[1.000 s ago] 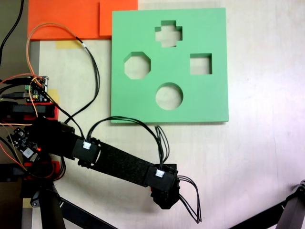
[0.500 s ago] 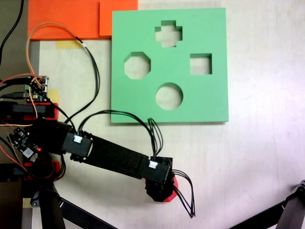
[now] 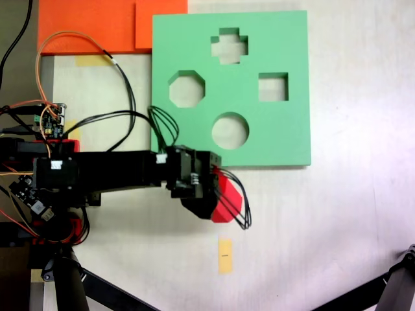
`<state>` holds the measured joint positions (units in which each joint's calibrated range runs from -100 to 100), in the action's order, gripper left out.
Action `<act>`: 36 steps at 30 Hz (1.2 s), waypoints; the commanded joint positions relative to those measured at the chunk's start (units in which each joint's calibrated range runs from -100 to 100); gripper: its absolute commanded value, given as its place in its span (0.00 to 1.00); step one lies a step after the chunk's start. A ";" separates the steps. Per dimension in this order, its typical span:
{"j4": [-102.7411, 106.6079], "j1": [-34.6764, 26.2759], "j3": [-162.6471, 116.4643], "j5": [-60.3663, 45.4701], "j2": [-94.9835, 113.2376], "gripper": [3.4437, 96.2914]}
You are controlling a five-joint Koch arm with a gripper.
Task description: Put the octagonal pillar block into the corresponding hole
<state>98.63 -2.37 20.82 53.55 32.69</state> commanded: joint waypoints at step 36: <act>-14.81 -25.98 8.19 29.79 -20.96 0.41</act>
<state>88.35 -27.91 25.92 82.91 11.22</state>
